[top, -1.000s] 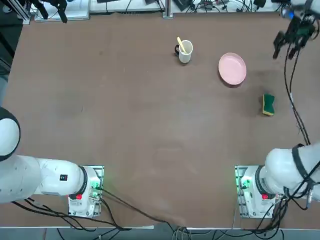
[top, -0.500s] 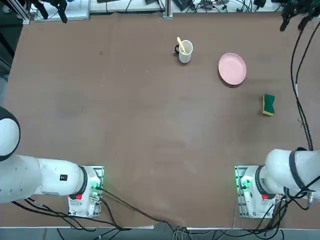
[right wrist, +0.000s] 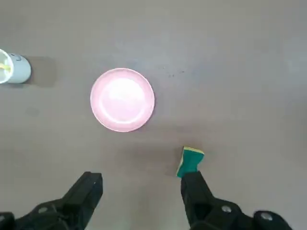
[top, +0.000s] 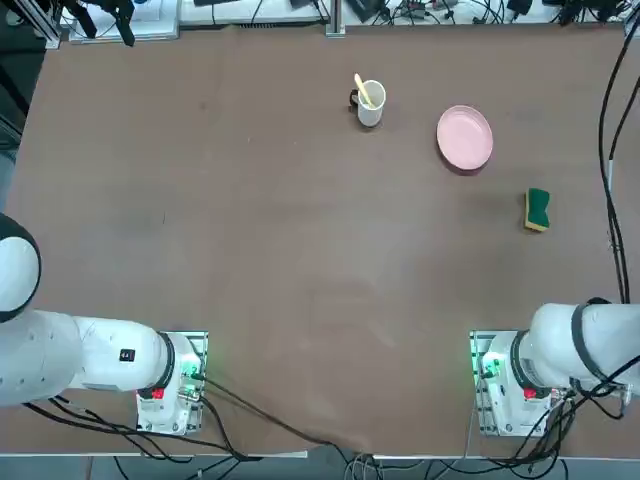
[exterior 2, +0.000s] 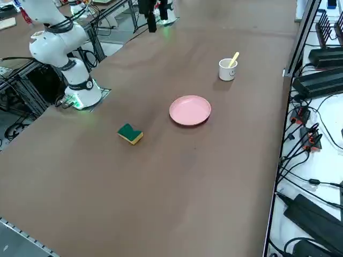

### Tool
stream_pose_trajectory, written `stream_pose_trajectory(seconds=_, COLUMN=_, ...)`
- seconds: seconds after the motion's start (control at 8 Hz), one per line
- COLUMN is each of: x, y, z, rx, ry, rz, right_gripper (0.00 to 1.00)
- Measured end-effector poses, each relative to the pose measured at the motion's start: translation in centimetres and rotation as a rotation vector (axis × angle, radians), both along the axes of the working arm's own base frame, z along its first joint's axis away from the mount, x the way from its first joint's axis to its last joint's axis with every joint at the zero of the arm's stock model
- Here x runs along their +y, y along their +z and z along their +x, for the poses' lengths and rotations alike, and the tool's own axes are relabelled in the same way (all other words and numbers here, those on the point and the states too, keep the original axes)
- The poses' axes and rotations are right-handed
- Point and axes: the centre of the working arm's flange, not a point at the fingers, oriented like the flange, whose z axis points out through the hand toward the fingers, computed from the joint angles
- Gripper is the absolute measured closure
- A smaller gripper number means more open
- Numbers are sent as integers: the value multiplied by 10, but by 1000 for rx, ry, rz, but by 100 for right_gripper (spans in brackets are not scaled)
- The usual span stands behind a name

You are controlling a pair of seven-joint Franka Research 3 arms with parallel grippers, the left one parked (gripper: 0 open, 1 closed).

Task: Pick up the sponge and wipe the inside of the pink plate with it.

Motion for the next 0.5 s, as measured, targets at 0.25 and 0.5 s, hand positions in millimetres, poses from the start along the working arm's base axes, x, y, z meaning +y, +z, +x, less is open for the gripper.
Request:
stream_pose_trajectory(seconds=0.25, x=-1, y=1, z=1, rx=-7, ry=0, rz=6, right_gripper=0)
stream_pose_trajectory(seconds=0.5, x=7, y=2, z=1, rx=-10, ry=15, rz=7, right_gripper=0)
